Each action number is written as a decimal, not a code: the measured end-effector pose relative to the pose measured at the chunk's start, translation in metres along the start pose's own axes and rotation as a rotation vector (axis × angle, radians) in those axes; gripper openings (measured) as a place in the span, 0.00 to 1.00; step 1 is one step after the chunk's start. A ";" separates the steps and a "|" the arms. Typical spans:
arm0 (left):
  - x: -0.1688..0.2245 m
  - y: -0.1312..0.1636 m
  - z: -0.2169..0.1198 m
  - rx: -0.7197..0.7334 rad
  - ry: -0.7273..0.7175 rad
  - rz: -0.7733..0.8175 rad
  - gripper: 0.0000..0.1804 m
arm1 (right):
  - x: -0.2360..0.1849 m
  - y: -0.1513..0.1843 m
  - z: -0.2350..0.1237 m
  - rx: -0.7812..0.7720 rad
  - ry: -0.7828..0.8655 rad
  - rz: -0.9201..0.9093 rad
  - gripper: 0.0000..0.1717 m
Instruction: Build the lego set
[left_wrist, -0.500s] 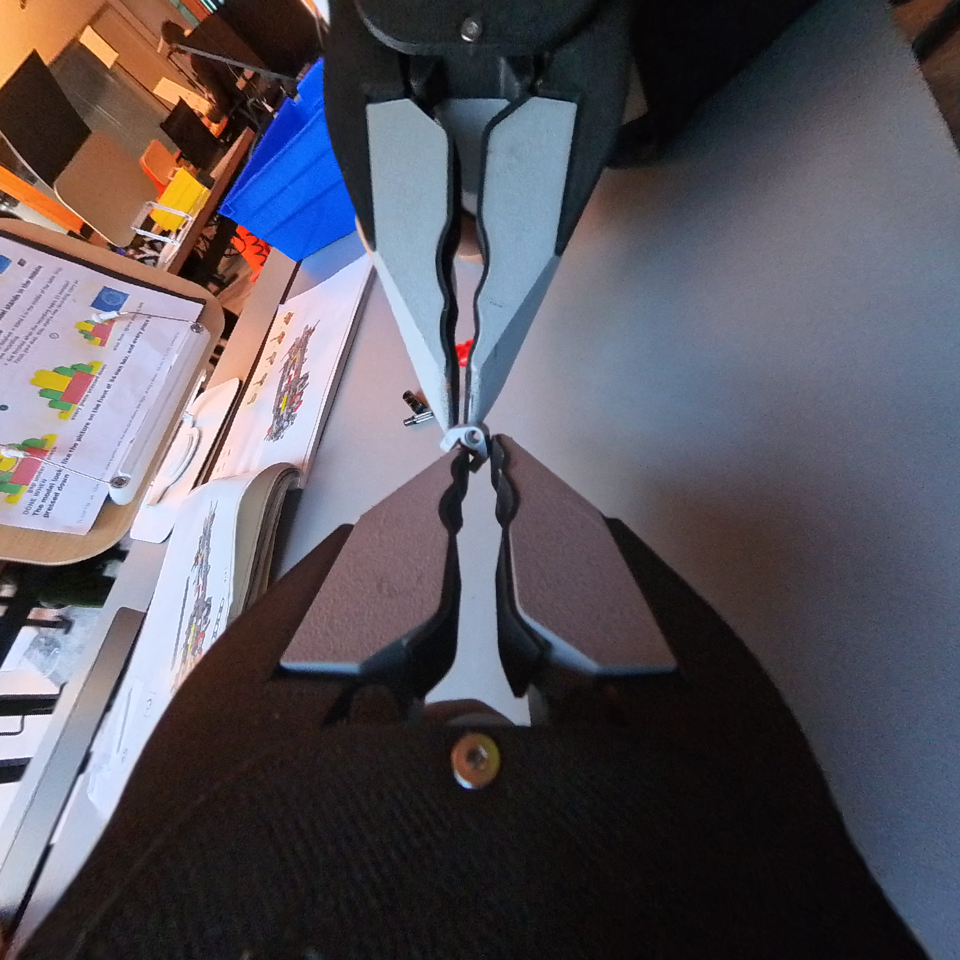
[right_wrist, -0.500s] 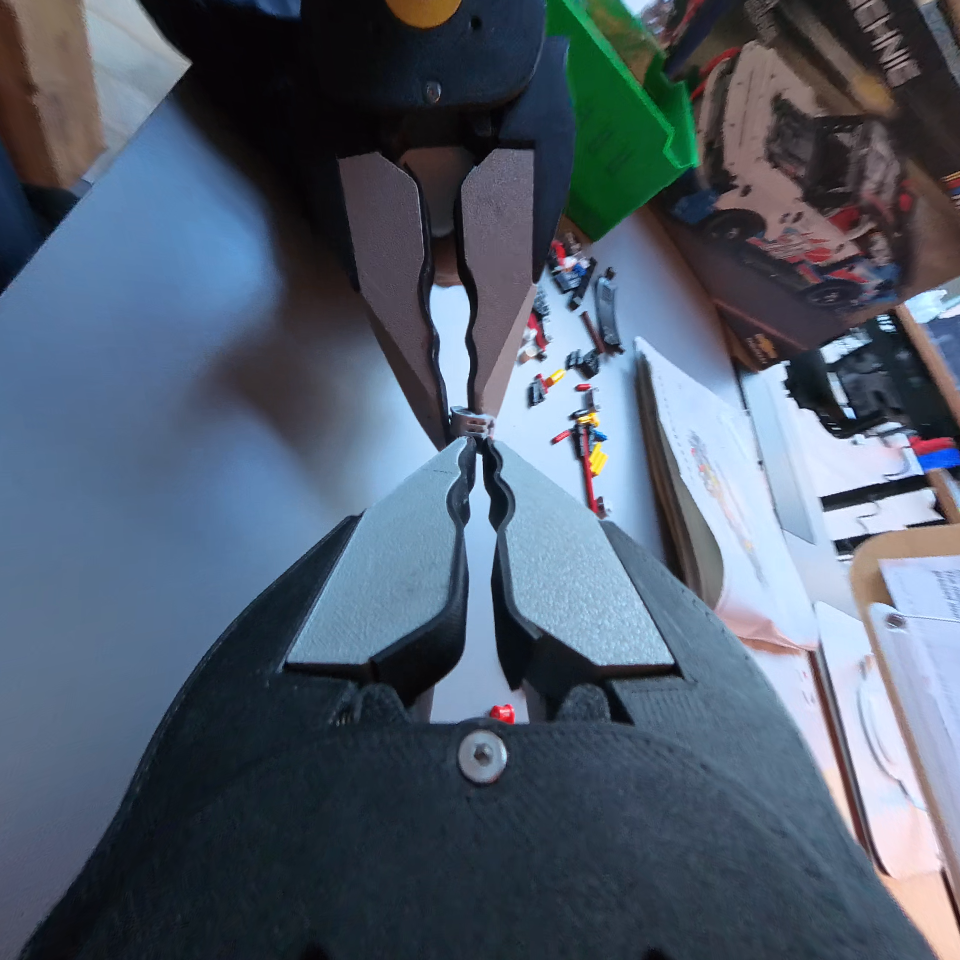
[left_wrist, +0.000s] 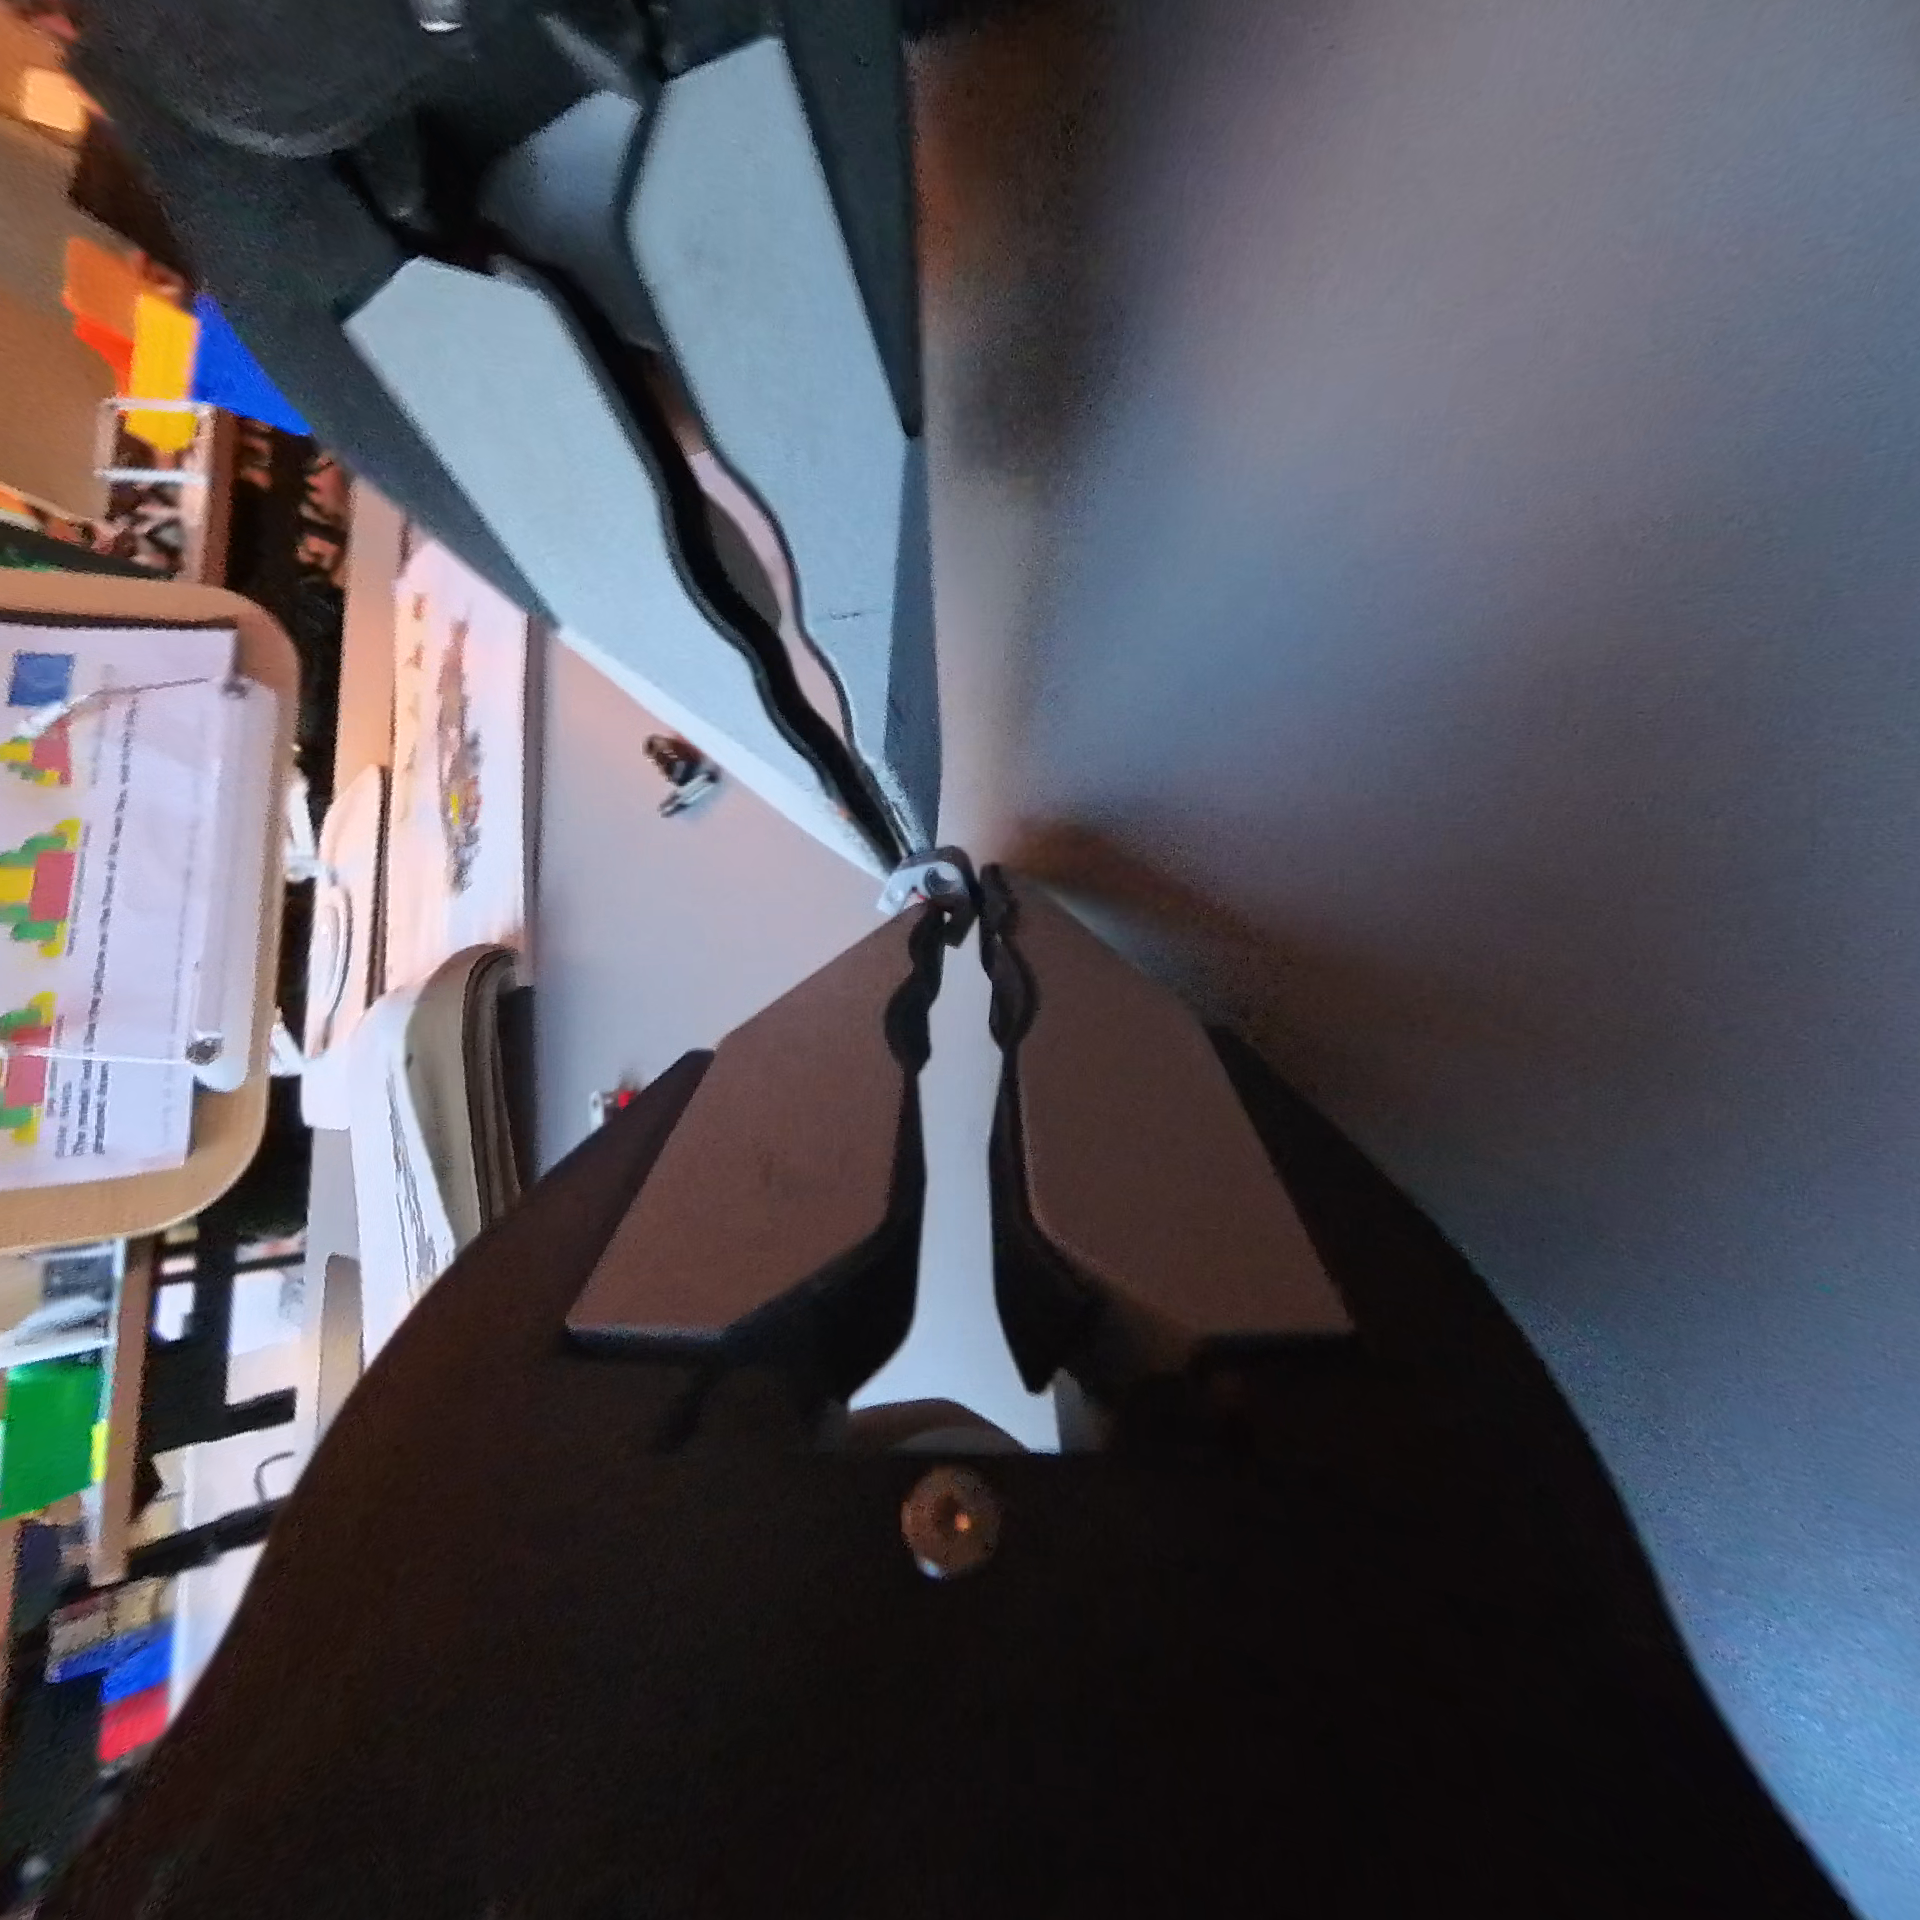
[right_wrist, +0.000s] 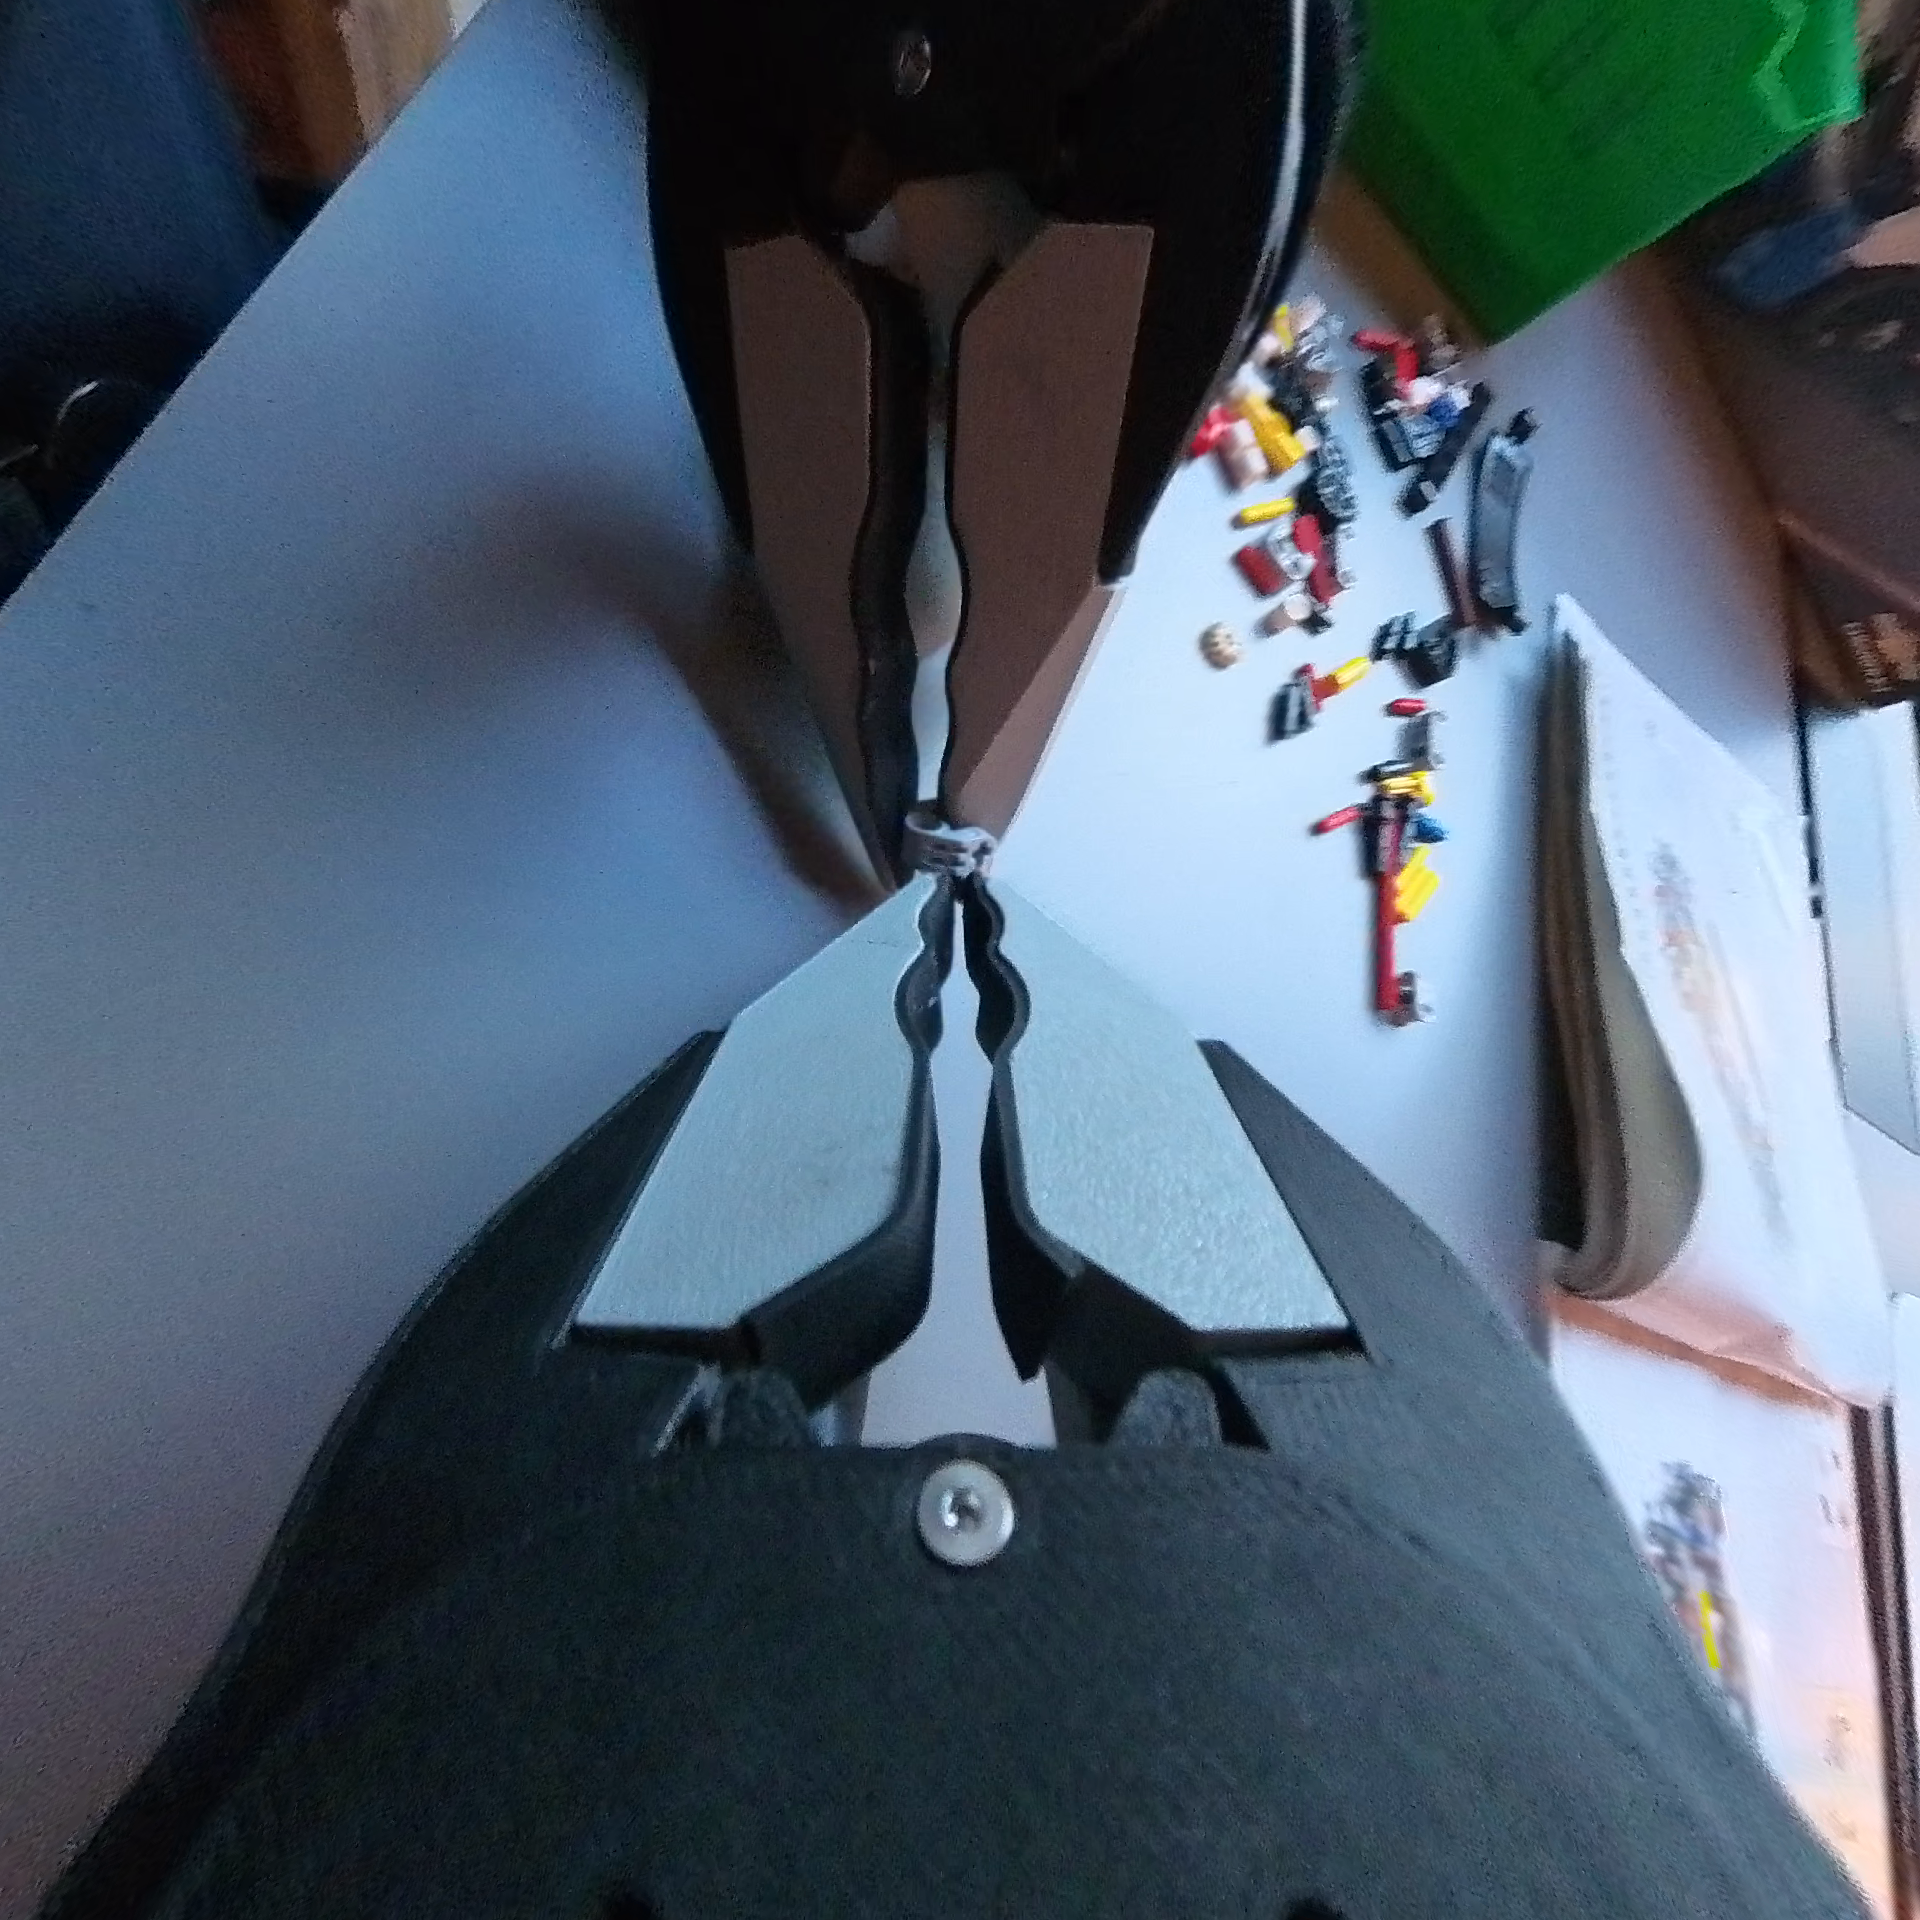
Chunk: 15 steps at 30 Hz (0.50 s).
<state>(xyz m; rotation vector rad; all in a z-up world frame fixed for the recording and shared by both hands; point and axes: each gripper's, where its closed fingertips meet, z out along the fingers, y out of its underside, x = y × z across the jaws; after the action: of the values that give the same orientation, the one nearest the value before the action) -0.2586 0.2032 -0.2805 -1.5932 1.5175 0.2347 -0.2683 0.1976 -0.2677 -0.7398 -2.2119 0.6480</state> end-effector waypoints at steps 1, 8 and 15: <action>0.002 0.000 0.001 -0.007 0.000 0.019 0.01 | -0.003 0.001 0.001 0.005 -0.005 0.004 0.00; 0.005 -0.002 0.001 0.032 0.049 -0.037 0.01 | -0.006 0.001 0.001 0.037 -0.015 0.014 0.00; 0.006 -0.002 0.000 0.027 0.041 -0.011 0.01 | -0.007 0.001 0.001 0.024 -0.048 -0.025 0.00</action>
<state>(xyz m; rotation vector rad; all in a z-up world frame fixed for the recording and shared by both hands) -0.2550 0.1990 -0.2835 -1.5936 1.5368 0.1761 -0.2647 0.1933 -0.2726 -0.6898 -2.2495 0.6846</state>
